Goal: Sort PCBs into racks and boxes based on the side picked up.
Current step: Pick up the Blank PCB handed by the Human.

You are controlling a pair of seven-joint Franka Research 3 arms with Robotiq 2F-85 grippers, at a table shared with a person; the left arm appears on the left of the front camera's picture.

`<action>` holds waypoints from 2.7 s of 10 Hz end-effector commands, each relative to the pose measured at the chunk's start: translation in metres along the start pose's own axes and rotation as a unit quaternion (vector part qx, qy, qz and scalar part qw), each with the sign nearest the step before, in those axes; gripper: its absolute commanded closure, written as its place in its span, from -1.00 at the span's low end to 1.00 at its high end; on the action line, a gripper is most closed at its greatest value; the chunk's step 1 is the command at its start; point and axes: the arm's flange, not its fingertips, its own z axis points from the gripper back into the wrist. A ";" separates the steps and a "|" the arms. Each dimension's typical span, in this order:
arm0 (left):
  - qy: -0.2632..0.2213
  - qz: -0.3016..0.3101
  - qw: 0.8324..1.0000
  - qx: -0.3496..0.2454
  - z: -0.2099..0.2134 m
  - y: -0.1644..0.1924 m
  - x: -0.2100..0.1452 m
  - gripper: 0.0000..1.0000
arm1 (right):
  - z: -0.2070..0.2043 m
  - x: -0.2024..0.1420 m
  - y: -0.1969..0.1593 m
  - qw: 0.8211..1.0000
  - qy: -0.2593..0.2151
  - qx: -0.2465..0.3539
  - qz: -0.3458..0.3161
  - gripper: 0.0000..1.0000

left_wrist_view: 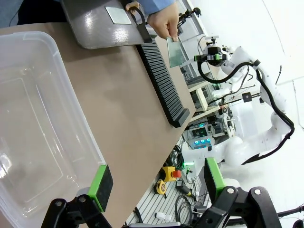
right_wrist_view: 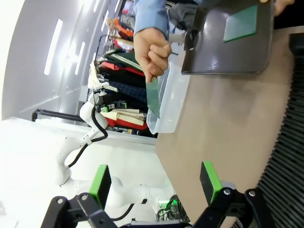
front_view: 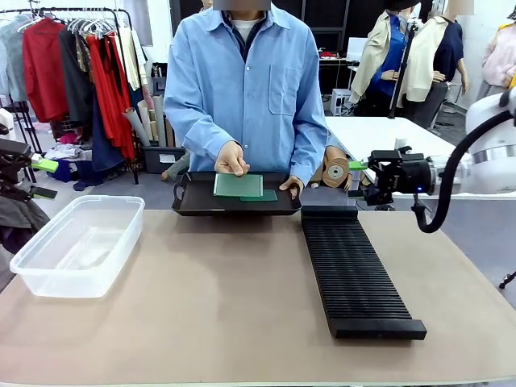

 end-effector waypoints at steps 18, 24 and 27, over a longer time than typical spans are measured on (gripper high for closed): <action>0.001 -0.001 1.000 0.003 0.000 -0.001 -0.001 -1.00 | -0.205 0.064 -0.044 0.991 0.093 0.092 0.031 -1.00; 0.001 -0.001 1.000 0.003 0.000 -0.001 -0.001 -1.00 | -0.215 0.063 -0.046 0.992 0.092 0.084 0.020 -0.50; 0.001 -0.001 1.000 0.003 0.000 -0.001 -0.001 -1.00 | -0.214 0.062 -0.049 0.993 0.083 0.082 0.009 0.66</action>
